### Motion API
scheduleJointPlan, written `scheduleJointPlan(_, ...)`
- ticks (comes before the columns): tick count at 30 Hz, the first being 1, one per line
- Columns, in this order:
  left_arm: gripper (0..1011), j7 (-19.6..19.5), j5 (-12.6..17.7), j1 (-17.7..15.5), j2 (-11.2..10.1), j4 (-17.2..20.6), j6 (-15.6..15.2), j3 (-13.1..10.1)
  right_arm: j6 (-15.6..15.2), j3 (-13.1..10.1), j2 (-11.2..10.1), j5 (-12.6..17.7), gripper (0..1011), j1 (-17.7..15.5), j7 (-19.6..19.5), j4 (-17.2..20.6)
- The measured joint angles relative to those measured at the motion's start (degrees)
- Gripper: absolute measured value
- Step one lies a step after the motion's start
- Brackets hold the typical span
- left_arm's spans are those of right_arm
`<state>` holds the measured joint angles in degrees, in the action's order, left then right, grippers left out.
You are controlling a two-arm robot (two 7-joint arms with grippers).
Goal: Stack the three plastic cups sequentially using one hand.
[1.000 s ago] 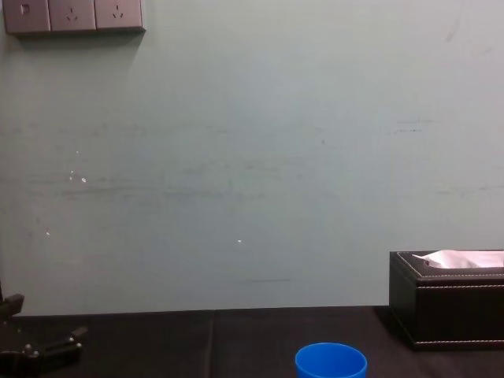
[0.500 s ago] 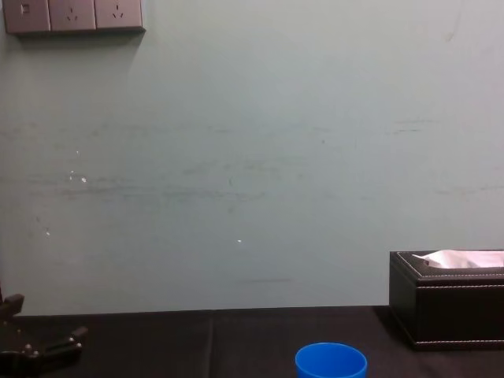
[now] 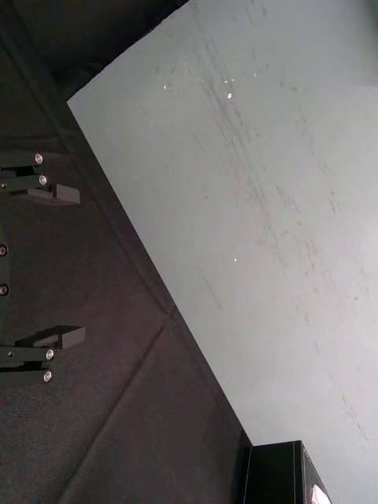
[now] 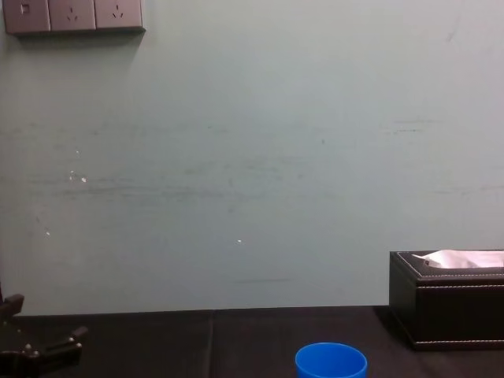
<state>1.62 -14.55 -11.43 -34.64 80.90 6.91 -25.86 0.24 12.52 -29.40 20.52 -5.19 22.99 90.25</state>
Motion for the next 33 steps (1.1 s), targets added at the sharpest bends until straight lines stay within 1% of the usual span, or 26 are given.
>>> scheduleJointPlan(16,1000,0.0,0.0,0.0,0.0,0.0,0.0,0.0,0.09,-0.56,0.64,-0.42,1003,-0.11,-0.38,0.29)
scheduleJointPlan(23,1000,0.0,0.0,0.0,0.0,0.0,0.0,0.0,0.14,-1.03,0.53,-0.15,1003,-0.91,-0.35,1.43)
scheduleJointPlan(33,1000,0.0,0.0,0.0,0.0,0.0,0.0,0.0,-0.19,-1.42,0.4,0.21,1003,-1.9,-0.48,2.14)
